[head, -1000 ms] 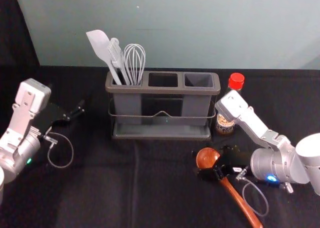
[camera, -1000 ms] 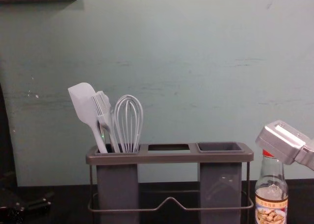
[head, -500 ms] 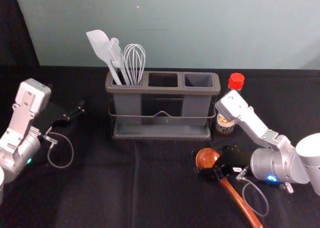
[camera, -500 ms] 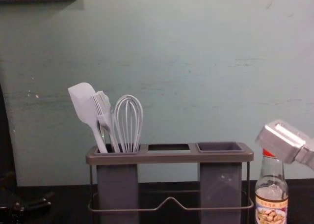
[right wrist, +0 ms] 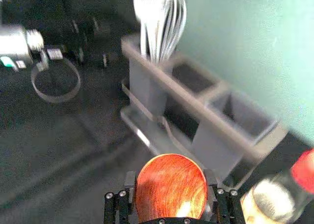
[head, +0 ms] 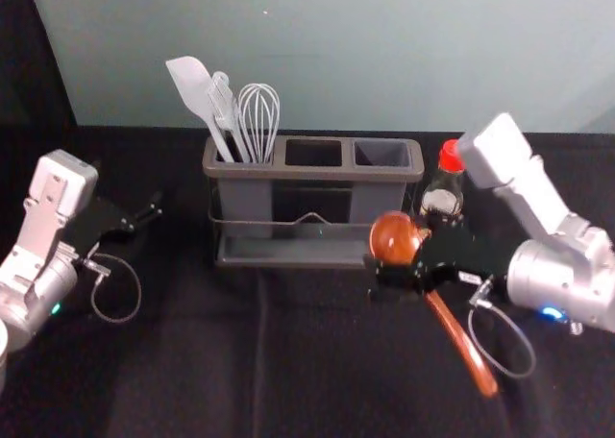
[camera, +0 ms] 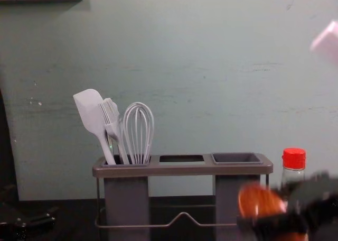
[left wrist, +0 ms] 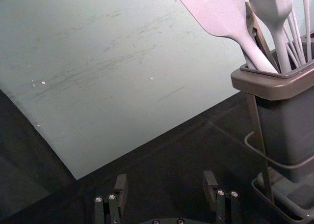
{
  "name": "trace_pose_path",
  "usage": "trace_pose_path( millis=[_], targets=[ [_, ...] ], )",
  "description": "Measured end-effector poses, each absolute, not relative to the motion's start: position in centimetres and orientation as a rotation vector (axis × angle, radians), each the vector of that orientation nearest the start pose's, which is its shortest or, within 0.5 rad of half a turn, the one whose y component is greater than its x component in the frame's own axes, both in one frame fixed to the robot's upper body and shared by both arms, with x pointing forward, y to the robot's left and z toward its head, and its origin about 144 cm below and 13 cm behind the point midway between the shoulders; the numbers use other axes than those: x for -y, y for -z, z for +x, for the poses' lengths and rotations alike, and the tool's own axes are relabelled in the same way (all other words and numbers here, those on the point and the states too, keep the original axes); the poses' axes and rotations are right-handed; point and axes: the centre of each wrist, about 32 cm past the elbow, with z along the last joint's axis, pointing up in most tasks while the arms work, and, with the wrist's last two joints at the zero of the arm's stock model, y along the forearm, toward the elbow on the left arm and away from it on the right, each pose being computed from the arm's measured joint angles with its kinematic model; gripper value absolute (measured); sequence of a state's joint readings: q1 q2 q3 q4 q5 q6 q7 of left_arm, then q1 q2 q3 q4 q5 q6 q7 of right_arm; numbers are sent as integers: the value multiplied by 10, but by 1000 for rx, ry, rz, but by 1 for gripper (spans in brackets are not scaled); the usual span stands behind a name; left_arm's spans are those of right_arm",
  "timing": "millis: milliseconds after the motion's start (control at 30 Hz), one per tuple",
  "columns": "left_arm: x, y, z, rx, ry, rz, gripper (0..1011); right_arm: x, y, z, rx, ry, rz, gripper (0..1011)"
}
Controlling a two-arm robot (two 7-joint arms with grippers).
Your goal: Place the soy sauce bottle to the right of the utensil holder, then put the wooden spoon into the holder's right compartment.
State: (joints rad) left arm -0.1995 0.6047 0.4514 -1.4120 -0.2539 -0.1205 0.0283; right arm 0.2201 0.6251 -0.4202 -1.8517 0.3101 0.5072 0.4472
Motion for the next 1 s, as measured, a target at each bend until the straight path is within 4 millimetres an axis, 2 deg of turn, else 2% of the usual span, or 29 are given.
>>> trace_pose_path(
  millis=[167,467,767,1000],
  targets=[
    [-310,-1140,489,285,-1248,305,1005,251,-1279,457,168,738,-347,842],
    [-310,-1140,489,285,-1248,304,1005,250,-1295,455,336,767,-204,842],
    [-310,-1140,489,285,-1248,304,1005,241,-1298,478,423,801,-33,842],
    [-310,-1140,489,285,-1248,305,1005,230,-1300,496,477,829,35,842]
  ],
)
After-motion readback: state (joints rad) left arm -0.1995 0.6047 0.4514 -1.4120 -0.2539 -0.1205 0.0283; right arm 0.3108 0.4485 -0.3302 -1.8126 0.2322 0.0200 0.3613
